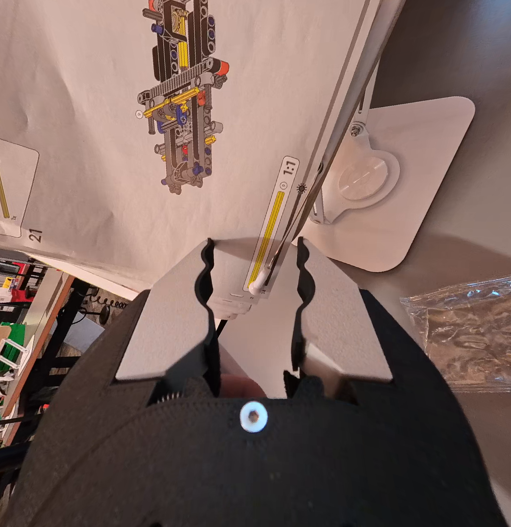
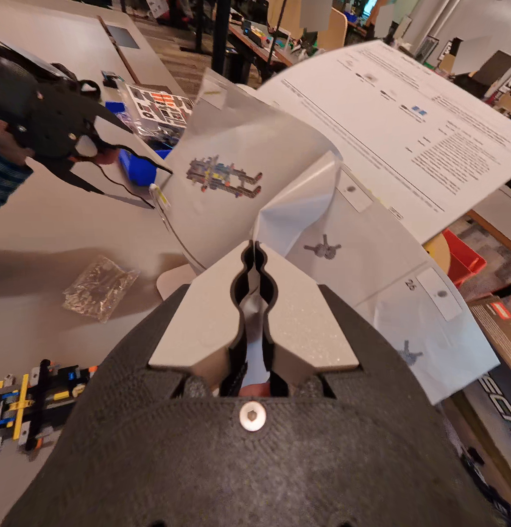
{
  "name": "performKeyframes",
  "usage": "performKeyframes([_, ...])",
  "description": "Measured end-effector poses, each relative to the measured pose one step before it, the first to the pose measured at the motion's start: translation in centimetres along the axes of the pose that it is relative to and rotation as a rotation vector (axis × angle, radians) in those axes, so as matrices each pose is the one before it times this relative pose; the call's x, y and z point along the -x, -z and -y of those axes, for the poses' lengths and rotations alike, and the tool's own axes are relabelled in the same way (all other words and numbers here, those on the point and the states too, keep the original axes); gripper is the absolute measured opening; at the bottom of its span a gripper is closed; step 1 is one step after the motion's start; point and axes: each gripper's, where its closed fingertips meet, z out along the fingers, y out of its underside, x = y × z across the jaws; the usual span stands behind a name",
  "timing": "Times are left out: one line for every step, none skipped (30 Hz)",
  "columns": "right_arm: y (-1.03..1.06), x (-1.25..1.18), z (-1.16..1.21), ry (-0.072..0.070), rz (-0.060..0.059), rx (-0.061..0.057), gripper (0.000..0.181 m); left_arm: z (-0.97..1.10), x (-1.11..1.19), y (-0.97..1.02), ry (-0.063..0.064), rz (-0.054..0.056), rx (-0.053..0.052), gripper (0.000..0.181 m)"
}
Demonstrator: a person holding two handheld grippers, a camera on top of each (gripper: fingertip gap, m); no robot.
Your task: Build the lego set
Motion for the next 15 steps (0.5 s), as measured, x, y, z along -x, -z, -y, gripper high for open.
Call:
performKeyframes([-0.151,0.324,0.449,-0.0001,0.0103,-0.0108,0.0,-0.038,0.02,0.017,0.0002,0.0004,0.0011,0.056])
performKeyframes([-0.156,0.248,0.443,-0.002,0.0083,-0.0129,0.0,-0.032,0.01,0.014,0.0001,0.0,0.0012,0.056])
performKeyframes([-0.184,0.219,0.388,-0.0049,0.009,-0.0118,0.0,-0.054,0.014,0.018,-0.0007,0.0003,0.0023,0.056])
performKeyframes([-0.231,0.199,0.243,-0.0025,0.0086,-0.0056,0.0,-0.049,0.032,0.03,-0.0004,0.0013,0.0018,0.056])
performKeyframes([-0.254,0.136,0.234,0.0007,0.0044,-0.0067,0.0,-0.029,0.024,0.02,0.0004,0.0003,0.0008,0.056])
performKeyframes([-0.259,0.186,0.282,-0.0013,0.0077,-0.011,0.0,-0.039,0.016,0.04,0.0002,0.0,0.0009,0.056])
performKeyframes([-0.264,0.195,0.302,-0.0046,0.0094,-0.0127,0.0,-0.046,0.049,0.042,0.0003,0.0012,0.0014,0.056])
performKeyframes([-0.282,0.098,0.275,-0.0035,0.0022,-0.0099,0.0,-0.052,0.054,0.044,0.0007,0.0013,0.0012,0.056])
performKeyframes([-0.262,0.03,0.299,0.002,-0.0038,-0.0098,0.0,-0.048,0.044,0.049,0.0011,0.0009,0.0004,0.056])
performKeyframes([-0.255,0.092,0.324,0.0035,-0.0004,-0.0108,0.0,-0.033,0.042,0.035,0.0011,0.0007,-0.0001,0.056])
performKeyframes([-0.266,0.167,0.376,0.0008,0.0048,-0.0127,0.0,-0.015,0.032,0.042,0.0012,0.0003,-0.0005,0.056])
performKeyframes([-0.301,0.111,0.327,-0.0026,0.0022,-0.008,0.0,0.001,-0.013,0.013,0.0013,-0.0011,-0.0008,0.056])
performKeyframes([-0.354,0.111,0.296,0.0017,0.0022,-0.0056,0.0,0.021,-0.049,-0.001,-0.0001,-0.0024,-0.0004,0.057])
performKeyframes([-0.414,0.103,0.332,0.0055,0.0015,-0.006,0.0,0.053,-0.049,0.009,-0.0014,-0.0019,-0.0013,0.057])
performKeyframes([-0.437,0.068,0.398,0.0065,-0.0008,-0.01,0.0,0.101,-0.046,0.009,-0.0008,-0.0015,-0.0033,0.057])
